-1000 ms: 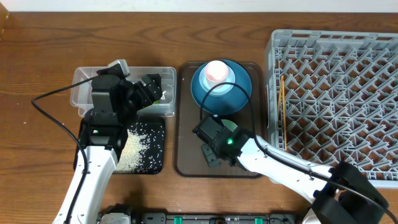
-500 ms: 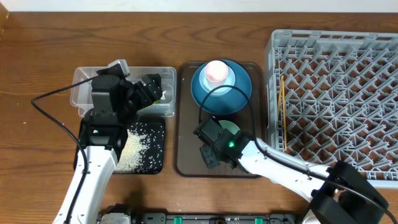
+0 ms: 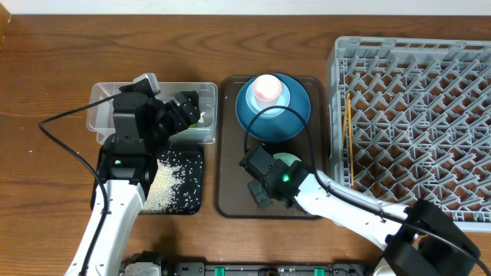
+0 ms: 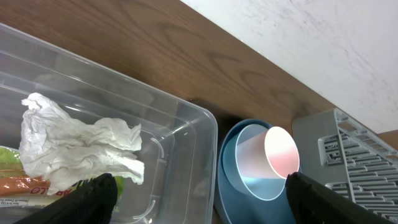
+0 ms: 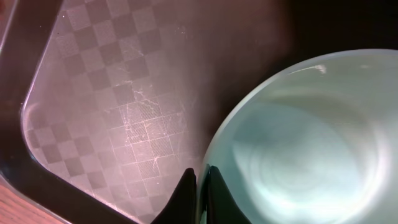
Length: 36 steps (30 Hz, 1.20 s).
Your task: Sort waste into correct bins and load items into the dishwasher rack
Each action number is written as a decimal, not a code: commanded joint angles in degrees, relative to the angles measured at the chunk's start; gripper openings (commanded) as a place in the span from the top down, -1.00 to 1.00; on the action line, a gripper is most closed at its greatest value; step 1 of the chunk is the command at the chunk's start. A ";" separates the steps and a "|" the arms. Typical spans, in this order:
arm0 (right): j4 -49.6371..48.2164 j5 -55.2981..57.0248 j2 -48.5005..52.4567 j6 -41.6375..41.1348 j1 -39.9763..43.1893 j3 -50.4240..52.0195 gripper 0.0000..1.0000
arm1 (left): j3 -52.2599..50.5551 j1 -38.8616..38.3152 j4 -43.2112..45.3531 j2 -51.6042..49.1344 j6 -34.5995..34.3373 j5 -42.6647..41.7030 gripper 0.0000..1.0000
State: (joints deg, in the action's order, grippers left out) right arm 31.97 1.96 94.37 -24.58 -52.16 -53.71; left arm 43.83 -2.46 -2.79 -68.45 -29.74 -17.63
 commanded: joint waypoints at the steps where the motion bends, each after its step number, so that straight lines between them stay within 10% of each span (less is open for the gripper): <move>1: 0.39 0.00 -0.48 1.11 -0.92 0.28 0.97 | -0.07 0.02 -0.02 0.33 0.79 0.39 -0.79; 14: -0.87 -1.84 -0.50 1.05 -0.26 -0.94 0.98 | -0.07 0.02 -0.22 0.33 0.79 0.39 -0.79; 36: -4.42 -40.19 -5.70 10.54 23.32 -9.25 0.98 | -0.07 0.02 -0.22 0.35 0.79 0.39 -0.79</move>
State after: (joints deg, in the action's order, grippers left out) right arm 28.84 -30.00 91.81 -15.77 -32.27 -61.69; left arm 43.83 -2.46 -2.85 -68.45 -29.74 -17.63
